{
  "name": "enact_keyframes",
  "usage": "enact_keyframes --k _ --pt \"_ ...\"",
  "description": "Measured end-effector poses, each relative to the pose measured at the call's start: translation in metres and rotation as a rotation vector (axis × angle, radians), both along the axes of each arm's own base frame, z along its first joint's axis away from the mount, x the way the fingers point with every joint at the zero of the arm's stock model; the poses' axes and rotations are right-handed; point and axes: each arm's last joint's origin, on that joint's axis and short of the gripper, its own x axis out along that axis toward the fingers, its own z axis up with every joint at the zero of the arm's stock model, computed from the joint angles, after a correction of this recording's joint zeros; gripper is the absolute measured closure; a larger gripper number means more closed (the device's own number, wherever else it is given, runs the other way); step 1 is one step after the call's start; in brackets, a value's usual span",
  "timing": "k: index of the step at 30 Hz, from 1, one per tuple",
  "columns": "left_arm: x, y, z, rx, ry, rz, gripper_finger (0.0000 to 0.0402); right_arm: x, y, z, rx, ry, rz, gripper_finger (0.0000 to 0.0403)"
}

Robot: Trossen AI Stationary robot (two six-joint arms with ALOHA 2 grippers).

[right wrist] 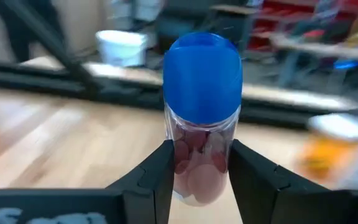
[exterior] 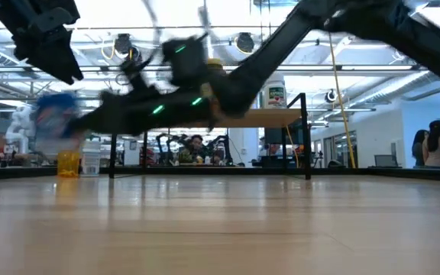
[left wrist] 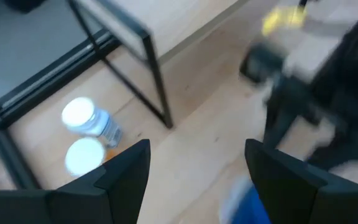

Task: Pick and place medicine bottles onto shelf by color
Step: Put the blue pill bottle on the shelf

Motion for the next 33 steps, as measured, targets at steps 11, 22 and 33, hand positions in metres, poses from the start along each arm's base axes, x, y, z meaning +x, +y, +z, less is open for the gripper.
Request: enact_keyframes --k 11,22,33 --pt "0.043 -0.011 0.024 0.229 -0.173 -0.347 0.0135 -0.065 0.007 0.069 -0.094 0.015 -0.138 0.0277" --pt "0.098 -0.02 0.009 0.334 -0.144 -0.577 0.0135 -0.165 0.043 0.101 -0.098 0.128 -0.189 0.0277" --pt "0.157 -0.019 -0.027 0.326 -0.193 -0.754 0.0135 -0.25 0.047 0.09 0.06 0.053 -0.23 0.0277"
